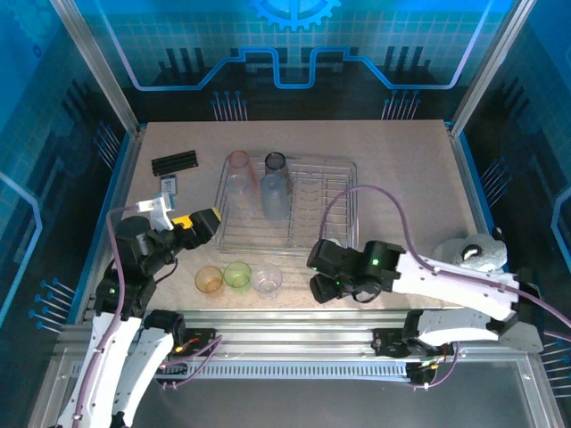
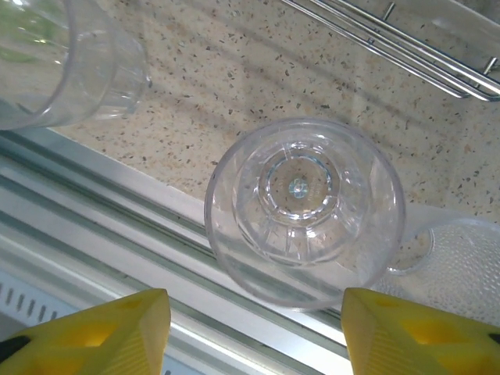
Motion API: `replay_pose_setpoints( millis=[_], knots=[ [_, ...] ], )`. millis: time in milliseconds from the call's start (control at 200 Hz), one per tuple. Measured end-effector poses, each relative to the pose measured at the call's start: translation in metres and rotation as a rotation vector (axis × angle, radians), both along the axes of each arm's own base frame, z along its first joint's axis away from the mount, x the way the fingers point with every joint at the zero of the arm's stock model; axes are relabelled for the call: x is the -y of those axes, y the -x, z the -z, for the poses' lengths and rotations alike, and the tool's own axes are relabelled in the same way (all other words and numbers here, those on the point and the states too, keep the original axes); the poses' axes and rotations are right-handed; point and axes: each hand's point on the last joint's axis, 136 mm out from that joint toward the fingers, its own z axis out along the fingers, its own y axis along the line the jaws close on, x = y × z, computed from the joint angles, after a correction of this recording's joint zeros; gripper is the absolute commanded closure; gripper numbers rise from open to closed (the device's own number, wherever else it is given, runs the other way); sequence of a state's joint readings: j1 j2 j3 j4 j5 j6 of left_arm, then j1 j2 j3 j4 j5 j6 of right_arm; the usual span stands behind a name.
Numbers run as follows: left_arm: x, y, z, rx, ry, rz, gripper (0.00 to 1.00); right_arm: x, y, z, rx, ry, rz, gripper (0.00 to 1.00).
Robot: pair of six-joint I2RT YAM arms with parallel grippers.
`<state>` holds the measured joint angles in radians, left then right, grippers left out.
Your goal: Load the cups into the dish rack
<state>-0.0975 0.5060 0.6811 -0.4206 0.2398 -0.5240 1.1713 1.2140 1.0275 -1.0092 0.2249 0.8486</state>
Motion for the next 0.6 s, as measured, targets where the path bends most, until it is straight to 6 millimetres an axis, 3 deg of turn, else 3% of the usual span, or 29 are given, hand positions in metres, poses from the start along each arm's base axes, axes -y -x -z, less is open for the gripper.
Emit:
replay_pose_setpoints(
  millis=[600],
  knots=[
    [-0.021,0.003,0.013,0.019,-0.044,-0.114,0.00,-0.029,-0.012,0.041,-0.045,0.159,-0.052,0.53]
  ],
)
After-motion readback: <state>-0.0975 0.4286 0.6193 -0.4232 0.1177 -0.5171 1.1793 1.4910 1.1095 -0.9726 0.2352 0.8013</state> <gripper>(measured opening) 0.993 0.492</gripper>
